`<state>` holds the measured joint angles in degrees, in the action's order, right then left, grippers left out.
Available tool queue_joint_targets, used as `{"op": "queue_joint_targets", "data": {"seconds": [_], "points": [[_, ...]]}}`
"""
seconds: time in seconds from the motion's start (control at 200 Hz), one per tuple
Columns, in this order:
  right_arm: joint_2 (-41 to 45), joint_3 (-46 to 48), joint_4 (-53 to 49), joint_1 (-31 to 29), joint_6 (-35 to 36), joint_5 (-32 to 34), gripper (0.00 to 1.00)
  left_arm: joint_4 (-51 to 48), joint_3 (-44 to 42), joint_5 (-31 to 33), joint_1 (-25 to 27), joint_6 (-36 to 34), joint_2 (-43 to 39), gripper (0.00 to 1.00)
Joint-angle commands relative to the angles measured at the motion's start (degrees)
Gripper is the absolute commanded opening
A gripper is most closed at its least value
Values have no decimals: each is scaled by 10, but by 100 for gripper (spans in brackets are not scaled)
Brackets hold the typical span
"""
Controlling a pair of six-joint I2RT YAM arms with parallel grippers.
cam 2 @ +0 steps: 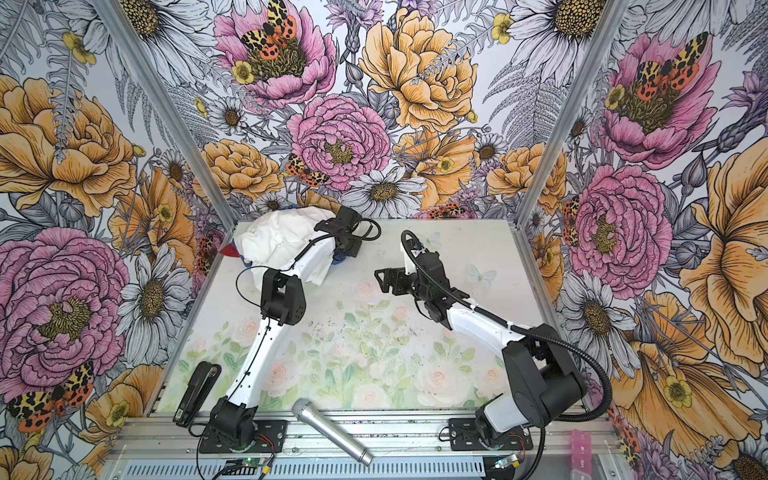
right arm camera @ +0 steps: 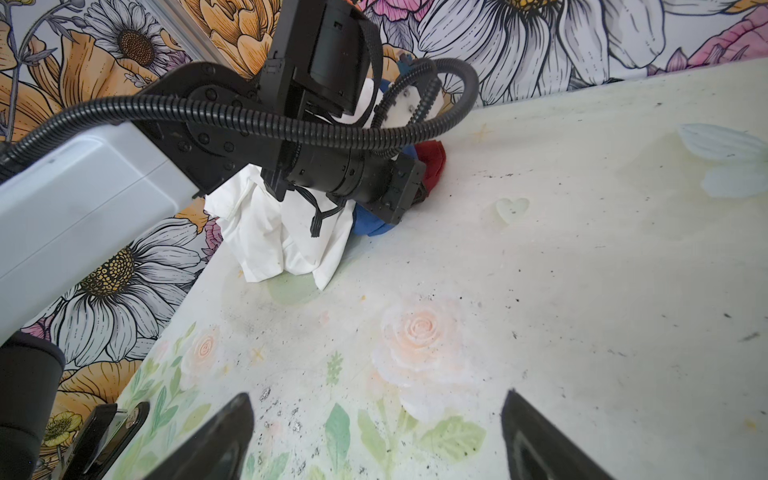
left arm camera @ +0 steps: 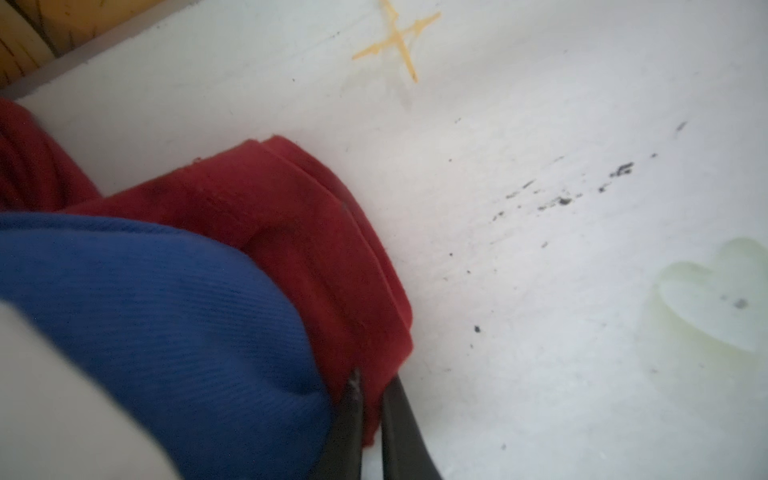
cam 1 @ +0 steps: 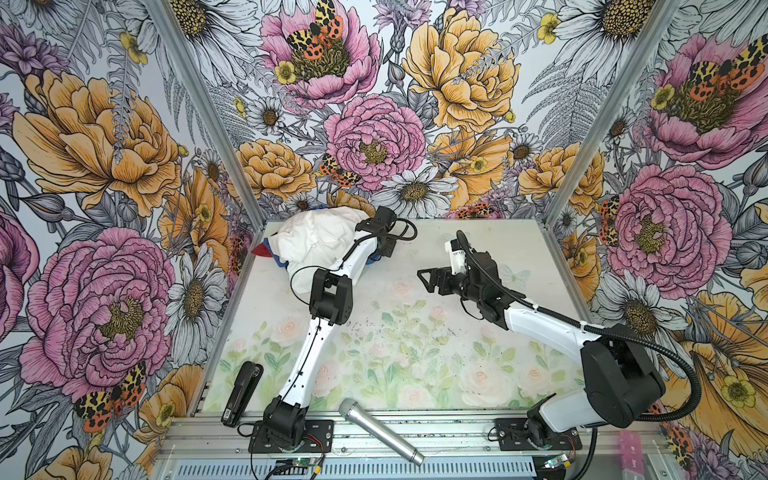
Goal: Pick out a specific cloth from the pile
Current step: 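Close the left gripper on the red cloth under the blue shirt, then lift the red cloth upward out of the pile with the left gripper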
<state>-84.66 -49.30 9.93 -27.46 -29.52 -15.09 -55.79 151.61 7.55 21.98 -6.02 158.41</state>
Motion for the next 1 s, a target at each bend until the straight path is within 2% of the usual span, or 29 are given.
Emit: {"op": "queue_joint_targets", "data": {"seconds": [0.0, 0.065, 0.205, 0.43, 0.721, 0.901, 0.996], "points": [[15, -3, 5, -3, -9, -11, 94, -46, 8, 40, 3, -22, -27, 6], [20, 2, 7, -3, -13, -12, 94, -40, 8, 64, 6, -27, -53, 0], [33, 7, 7, -5, -23, -13, 94, -20, 7, 93, 11, -34, -111, 0], [62, 9, -7, -8, -25, -10, 93, -9, 25, 87, 5, -24, -183, 0], [89, 0, -39, -9, -22, -7, 93, 10, 93, 55, -54, 46, -293, 0], [108, 8, -50, -14, -31, 9, 93, 107, 68, 77, -83, 50, -378, 0], [124, 15, -62, -14, -33, 18, 93, 155, 63, 66, -106, 73, -408, 0]]}}
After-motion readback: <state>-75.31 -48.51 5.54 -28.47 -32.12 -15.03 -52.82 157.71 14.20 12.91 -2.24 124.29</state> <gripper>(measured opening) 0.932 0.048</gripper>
